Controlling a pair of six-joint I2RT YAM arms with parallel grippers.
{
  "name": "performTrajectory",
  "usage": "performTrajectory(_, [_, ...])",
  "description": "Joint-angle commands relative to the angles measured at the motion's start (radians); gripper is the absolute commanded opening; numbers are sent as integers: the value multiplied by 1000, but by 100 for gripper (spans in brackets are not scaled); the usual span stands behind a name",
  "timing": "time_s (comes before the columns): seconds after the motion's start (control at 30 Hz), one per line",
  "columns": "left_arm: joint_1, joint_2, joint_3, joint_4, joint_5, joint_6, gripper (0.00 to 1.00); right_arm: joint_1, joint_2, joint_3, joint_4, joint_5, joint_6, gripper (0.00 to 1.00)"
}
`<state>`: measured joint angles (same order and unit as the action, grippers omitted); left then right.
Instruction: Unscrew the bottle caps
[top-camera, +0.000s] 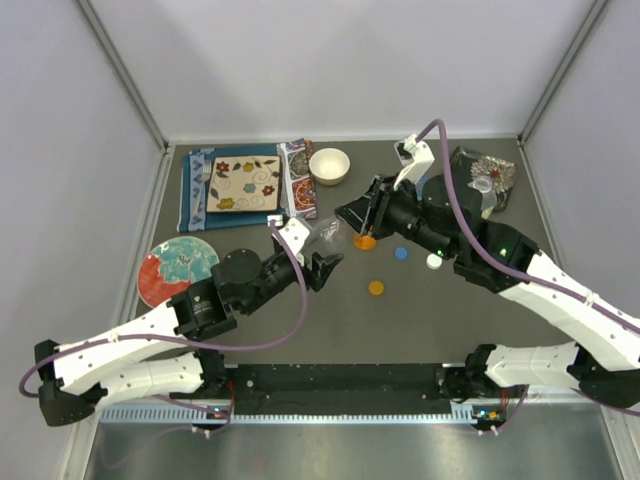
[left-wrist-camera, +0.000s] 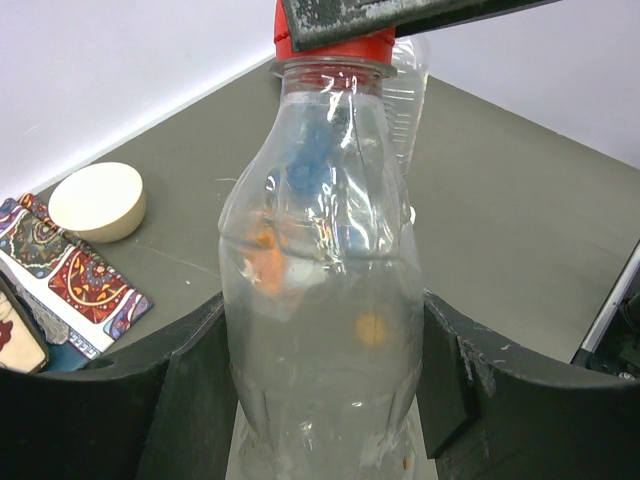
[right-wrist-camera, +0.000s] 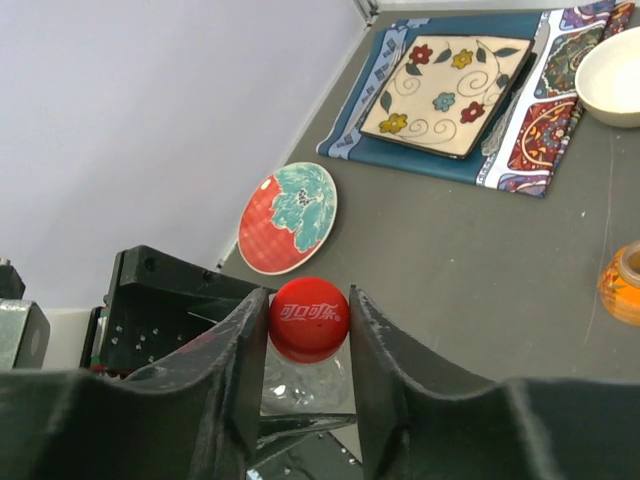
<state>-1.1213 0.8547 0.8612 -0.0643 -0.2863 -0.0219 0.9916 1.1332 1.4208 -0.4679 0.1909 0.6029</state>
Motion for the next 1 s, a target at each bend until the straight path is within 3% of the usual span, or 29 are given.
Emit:
performTrajectory(0.0, [-5, -26, -7, 52, -10, 14, 33, -5, -4, 1, 57, 16, -21, 28])
performTrajectory(0.17, [-5, -52, -11, 57, 88, 10, 34, -5, -13, -11, 69, -63, -74, 8])
performTrajectory(0.2, [-5, -60, -13, 55, 123, 2, 34, -5, -22, -8, 72, -92, -125, 0])
performTrajectory(0.27, [-3, -89, -10, 57, 220, -3, 34, -7, -39, -5, 81, -183, -181, 0])
performTrajectory(0.3, [5, -98, 2, 55, 348, -12, 34, -5, -53, 0, 80, -220, -234, 0])
performTrajectory(0.4, [21, -94, 62, 9, 558, -50, 34, -5, -90, -3, 80, -321, -316, 0])
performTrajectory(0.73, [103, -43, 156, 37, 1033, -217, 33, -5, -170, -60, 100, -720, -472, 0])
performTrajectory(0.97, [202, -13, 108, 302, 1277, -482, 33, -7, -203, -54, 97, -942, -554, 0])
